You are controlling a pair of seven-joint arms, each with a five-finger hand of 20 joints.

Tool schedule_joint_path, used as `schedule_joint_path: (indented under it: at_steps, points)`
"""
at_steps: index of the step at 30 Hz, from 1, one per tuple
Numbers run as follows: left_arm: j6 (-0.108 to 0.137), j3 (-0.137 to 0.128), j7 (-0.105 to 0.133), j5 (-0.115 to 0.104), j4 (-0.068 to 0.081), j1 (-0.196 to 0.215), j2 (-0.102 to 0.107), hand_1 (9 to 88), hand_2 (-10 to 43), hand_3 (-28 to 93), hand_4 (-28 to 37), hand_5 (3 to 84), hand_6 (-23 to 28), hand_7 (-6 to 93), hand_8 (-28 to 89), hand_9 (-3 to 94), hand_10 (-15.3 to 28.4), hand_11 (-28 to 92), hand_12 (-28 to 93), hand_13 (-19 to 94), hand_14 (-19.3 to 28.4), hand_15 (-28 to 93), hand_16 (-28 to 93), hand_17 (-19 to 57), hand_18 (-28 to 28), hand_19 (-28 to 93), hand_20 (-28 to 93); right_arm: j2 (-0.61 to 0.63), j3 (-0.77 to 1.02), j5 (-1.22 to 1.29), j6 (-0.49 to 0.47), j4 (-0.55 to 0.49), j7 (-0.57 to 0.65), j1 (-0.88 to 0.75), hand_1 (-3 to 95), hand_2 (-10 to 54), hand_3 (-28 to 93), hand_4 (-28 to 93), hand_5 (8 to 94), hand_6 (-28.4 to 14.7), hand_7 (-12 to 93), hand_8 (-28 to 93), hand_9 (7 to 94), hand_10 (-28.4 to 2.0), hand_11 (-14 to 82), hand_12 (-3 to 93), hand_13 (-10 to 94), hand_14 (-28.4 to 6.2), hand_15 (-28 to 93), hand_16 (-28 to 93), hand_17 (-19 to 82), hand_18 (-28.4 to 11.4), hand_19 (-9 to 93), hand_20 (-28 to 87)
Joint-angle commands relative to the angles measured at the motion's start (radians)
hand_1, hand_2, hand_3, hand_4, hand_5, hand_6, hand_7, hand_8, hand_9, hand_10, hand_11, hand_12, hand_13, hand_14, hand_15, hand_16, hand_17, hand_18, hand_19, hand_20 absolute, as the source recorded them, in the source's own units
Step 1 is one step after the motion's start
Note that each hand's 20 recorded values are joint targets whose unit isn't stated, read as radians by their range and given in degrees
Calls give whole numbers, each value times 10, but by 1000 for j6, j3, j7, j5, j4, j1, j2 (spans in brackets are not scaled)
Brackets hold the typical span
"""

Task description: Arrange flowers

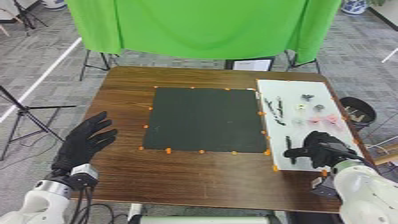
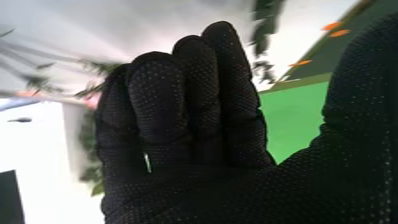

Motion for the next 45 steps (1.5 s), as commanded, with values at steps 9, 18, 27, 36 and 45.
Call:
schedule_joint_path:
  at_steps: [9, 18, 27, 36, 45]
  points:
    - [6, 1, -3, -9, 9, -8, -4, 272, -58, 717, -279, 292, 53, 240, -132, 236, 127, 296, 142, 233, 173, 430, -53, -69, 224, 473, 50, -6, -62, -18, 24, 47, 38, 44, 195, -95, 785, -283, 597, -10, 426, -181, 625, -148, 524, 337, 628, -110, 745, 221, 287, -201, 823, 307]
    - [8, 5, 7, -13, 4, 0, 0, 272, -55, 715, -279, 291, 53, 241, -131, 236, 127, 293, 142, 233, 174, 428, -53, -69, 224, 472, 51, 10, -138, -80, 24, 88, 78, 90, 209, -95, 788, -283, 599, -10, 425, -180, 626, -146, 526, 332, 627, -110, 744, 217, 287, -201, 822, 302]
    - [7, 4, 3, -10, 4, 0, -4, 272, -55, 716, -277, 292, 53, 239, -131, 237, 127, 293, 143, 233, 175, 428, -52, -69, 224, 472, 51, 15, -175, -116, -10, 102, 97, 80, 325, -95, 789, -282, 616, 3, 473, -84, 652, -130, 554, 336, 662, -96, 752, 222, 309, -195, 838, 293]
    - [7, 8, 7, -13, 7, -2, -1, 271, -54, 716, -278, 292, 53, 238, -130, 237, 127, 294, 144, 233, 174, 429, -52, -69, 224, 471, 52, 2, -201, -159, 15, 116, 52, 61, 486, -95, 663, -283, 741, 29, 430, -9, 809, -91, 466, 342, 746, -72, 745, 253, 351, -177, 843, 293]
    - [3, 8, 3, -11, 9, -8, -7, 271, -54, 716, -278, 292, 53, 238, -130, 237, 128, 293, 143, 232, 174, 430, -52, -70, 224, 471, 52, -10, -190, -104, 32, 129, 2, 49, 498, -95, 718, -283, 771, 28, 427, 31, 843, -83, 438, 406, 758, -66, 756, 278, 361, -173, 847, 306]
